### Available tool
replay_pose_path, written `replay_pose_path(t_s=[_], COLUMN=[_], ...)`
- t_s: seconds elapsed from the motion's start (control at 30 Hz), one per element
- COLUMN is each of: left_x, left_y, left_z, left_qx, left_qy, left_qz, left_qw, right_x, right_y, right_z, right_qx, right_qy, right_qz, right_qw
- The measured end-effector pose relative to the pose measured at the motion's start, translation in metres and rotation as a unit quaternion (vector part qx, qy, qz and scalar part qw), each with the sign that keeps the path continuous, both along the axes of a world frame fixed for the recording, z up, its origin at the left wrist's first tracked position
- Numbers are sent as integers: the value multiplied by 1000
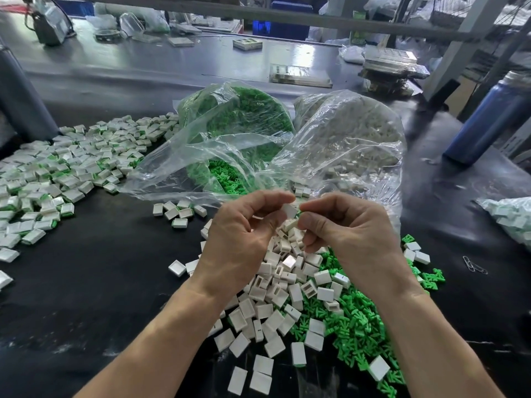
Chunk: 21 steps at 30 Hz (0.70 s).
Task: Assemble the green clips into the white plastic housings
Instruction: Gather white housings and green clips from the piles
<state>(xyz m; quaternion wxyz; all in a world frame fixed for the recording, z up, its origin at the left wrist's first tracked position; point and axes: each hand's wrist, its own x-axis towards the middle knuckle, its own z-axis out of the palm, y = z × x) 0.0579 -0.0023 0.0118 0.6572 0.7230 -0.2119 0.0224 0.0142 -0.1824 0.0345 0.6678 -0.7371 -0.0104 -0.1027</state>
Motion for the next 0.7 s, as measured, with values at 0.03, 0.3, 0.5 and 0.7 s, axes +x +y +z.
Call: replay_pose_path(t_s=[0.03,0.3,0.5,0.7], left_x=[0,0,-1,-3], left_y=[0,2,3,-3], left_z=[0,2,1,-1], left_qx=[2,10,21,28], left_qy=[0,7,8,-4], left_qz=[-2,-2,-10,-18], left_qw=[1000,1000,1000,999], right_x=[0,0,0,1], right_y=[1,5,7,5], right_z=[0,-1,-3,-3], right_qx=[5,50,91,119], right_qy=[-3,-5,9,21], right_qz=[-5,-14,4,21], right_qw=[1000,999,996,992])
